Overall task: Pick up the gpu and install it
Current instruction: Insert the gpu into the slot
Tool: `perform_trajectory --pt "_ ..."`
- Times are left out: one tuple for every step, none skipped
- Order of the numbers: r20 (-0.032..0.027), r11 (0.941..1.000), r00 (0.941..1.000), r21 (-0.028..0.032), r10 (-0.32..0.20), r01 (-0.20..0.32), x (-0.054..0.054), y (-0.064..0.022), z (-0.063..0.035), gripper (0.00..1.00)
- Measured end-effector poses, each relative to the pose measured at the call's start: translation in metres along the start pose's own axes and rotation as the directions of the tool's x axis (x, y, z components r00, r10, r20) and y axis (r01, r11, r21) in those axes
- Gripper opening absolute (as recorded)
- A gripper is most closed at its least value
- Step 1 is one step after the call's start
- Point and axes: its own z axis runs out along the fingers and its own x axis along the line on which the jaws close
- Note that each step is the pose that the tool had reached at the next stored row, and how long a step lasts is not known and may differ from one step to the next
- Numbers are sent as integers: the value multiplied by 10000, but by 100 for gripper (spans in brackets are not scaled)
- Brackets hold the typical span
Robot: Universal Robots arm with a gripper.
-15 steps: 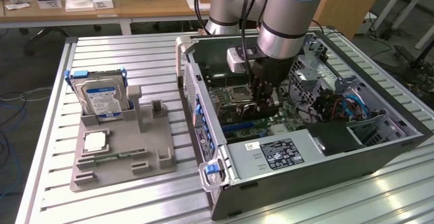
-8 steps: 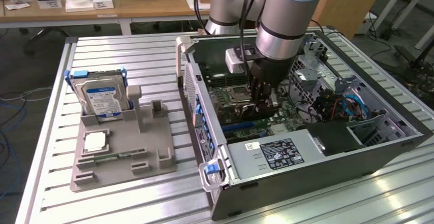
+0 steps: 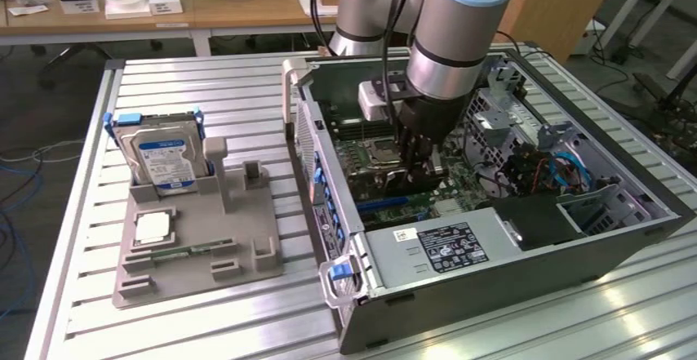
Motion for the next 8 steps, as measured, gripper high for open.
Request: perform_trajectory --pt "-2 10000 10000 0 -1 1 0 0 0 27" --pt "-2 10000 10000 0 0 0 0 1 1 27" --pt "1 10000 10000 1 3 -3 0 6 3 27" --pt "1 10000 10000 2 3 -3 -1 10 4 27" --pt "1 10000 10000 1 2 -2 -1 15 5 27" --pt "1 10000 10000 1 2 -2 -2 20 6 27" --pt "1 10000 10000 2 2 -2 -3 24 8 27" --pt "3 10000 10000 2 1 -1 -5 28 10 27"
